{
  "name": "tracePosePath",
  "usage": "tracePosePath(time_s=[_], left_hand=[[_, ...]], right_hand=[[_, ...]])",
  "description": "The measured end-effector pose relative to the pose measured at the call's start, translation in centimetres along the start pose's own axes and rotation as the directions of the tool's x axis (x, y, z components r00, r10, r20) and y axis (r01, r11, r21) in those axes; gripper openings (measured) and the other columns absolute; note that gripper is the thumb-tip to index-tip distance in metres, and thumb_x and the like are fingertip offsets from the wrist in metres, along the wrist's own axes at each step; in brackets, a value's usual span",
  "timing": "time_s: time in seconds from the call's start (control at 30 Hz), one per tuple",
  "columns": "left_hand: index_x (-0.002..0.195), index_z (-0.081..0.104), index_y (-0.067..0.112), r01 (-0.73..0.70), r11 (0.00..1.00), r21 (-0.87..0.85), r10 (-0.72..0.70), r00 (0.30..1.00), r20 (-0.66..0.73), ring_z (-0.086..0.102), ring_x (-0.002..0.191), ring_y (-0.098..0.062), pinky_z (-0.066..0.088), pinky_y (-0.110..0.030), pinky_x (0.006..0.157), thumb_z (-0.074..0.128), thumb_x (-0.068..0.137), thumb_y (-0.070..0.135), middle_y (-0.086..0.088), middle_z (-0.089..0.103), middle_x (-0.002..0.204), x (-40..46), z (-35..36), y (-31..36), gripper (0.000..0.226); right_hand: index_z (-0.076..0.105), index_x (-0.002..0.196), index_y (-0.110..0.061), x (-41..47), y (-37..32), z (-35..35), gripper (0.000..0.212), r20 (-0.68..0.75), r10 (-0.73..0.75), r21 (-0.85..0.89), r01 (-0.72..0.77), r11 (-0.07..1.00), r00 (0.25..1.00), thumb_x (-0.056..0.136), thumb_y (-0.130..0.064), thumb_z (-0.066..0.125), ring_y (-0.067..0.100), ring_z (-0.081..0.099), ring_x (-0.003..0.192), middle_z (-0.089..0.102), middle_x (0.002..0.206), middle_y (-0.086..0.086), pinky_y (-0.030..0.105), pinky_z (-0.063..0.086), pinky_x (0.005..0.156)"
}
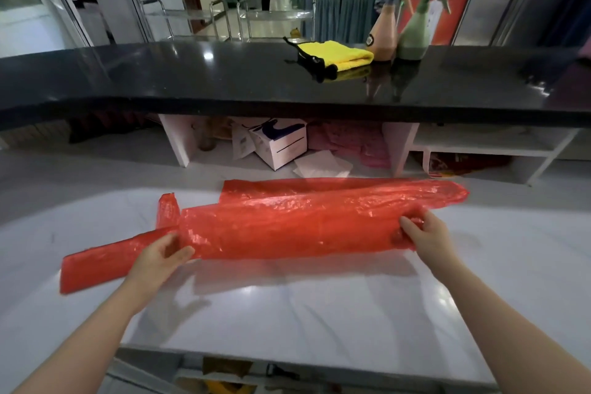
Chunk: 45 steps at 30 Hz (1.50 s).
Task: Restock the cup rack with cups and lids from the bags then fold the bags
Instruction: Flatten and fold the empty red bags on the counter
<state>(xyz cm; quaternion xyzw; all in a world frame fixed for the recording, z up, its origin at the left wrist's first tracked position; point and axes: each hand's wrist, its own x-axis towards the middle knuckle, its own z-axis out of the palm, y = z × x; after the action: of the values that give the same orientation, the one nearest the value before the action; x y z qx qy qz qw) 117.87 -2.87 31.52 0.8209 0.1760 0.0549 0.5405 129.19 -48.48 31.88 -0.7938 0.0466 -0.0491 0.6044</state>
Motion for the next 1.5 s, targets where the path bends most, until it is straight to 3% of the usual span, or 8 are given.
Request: tracePosePath(time_s=[0.23,0.33,0.47,0.73,0.9,1.0,1.17,1.5], left_hand=[[0.062,0.066,0.020,-0.165,0.944,0.285,0.172,0.985,0.000,0.058,0.071,0.007,0.035,0.003,0.064,0.075,0.077,0.001,0.018,0.066,0.079,1.2,3.1,1.8,0.026],[0.059,0.063,0.020,-0.148,0.944,0.295,0.173,0.983,-0.061,0.053,0.054,0.004,0.035,-0.006,0.053,0.067,0.085,0.002,0.015,0.060,0.053,1.4,3.3,1.9,0.032],[0.068,0.063,0.017,-0.072,0.924,0.375,0.122,0.986,-0.111,0.057,0.062,-0.013,0.037,-0.017,0.058,0.062,0.088,0.003,0.000,0.063,0.064,1.6,3.8,1.2,0.024],[0.107,0.067,0.008,0.167,0.986,0.020,-0.158,0.960,-0.231,0.055,0.097,-0.019,0.039,-0.026,0.088,0.053,0.097,0.020,-0.004,0.063,0.101,0.4,5.5,-0.3,0.021],[0.075,0.063,0.005,0.046,0.996,0.078,-0.018,0.943,-0.331,0.048,0.069,-0.016,0.035,-0.018,0.059,0.057,0.093,0.010,-0.005,0.056,0.068,-0.1,5.4,-0.1,0.020],[0.076,0.064,0.012,0.032,0.992,0.124,0.016,0.930,-0.367,0.053,0.070,-0.012,0.037,-0.010,0.059,0.057,0.093,0.016,0.004,0.060,0.069,0.1,5.7,-0.2,0.019],[0.093,0.068,0.013,0.185,0.920,0.345,-0.046,0.926,-0.375,0.062,0.080,-0.025,0.044,-0.032,0.067,0.058,0.093,0.018,-0.007,0.069,0.091,1.4,6.6,-1.1,0.011],[0.104,0.057,0.007,0.300,0.801,0.518,-0.065,0.904,-0.423,0.061,0.080,-0.039,0.043,-0.039,0.066,0.053,0.090,0.011,-0.019,0.067,0.087,1.4,8.1,-0.4,0.015]], right_hand=[[0.059,0.087,-0.015,3.8,1.5,-1.1,0.006,0.005,0.047,0.011,-0.047,0.999,0.999,0.092,-0.011,0.061,0.008,0.061,0.048,0.065,0.059,-0.003,0.016,0.044,0.041],[0.060,0.083,-0.022,5.0,2.2,-1.0,0.010,0.009,0.038,-0.104,-0.037,0.994,0.999,0.088,-0.019,0.068,0.005,0.060,0.051,0.068,0.068,-0.002,0.023,0.046,0.044],[0.058,0.073,-0.023,6.0,4.1,-1.4,0.018,-0.025,-0.007,-0.374,-0.003,0.928,1.000,0.083,-0.028,0.072,0.004,0.056,0.054,0.061,0.059,-0.010,0.024,0.033,0.051],[0.062,0.088,-0.024,5.3,4.0,-0.7,0.004,0.127,-0.183,-0.374,0.218,0.901,0.975,0.090,-0.021,0.065,0.009,0.055,0.069,0.056,0.073,-0.021,0.025,0.037,0.065],[0.054,0.087,-0.034,5.8,2.7,0.1,0.016,0.038,-0.283,-0.227,0.284,0.932,0.958,0.092,-0.019,0.055,-0.006,0.057,0.067,0.058,0.072,-0.019,0.012,0.041,0.061],[0.057,0.101,-0.031,6.8,3.3,0.5,0.013,0.086,-0.220,-0.351,0.236,0.906,0.972,0.095,-0.019,0.054,0.012,0.057,0.068,0.057,0.070,-0.009,0.029,0.035,0.059],[0.051,0.130,-0.014,7.8,4.9,1.2,0.045,0.075,0.003,-0.561,0.039,0.827,0.997,0.094,-0.039,0.055,0.038,0.059,0.103,0.066,0.110,0.015,0.035,0.040,0.078],[0.045,0.079,-0.015,8.7,4.6,1.8,0.028,0.066,0.024,-0.654,0.025,0.757,0.998,0.097,-0.035,0.048,0.043,0.058,0.088,0.065,0.089,0.023,0.036,0.032,0.066]])
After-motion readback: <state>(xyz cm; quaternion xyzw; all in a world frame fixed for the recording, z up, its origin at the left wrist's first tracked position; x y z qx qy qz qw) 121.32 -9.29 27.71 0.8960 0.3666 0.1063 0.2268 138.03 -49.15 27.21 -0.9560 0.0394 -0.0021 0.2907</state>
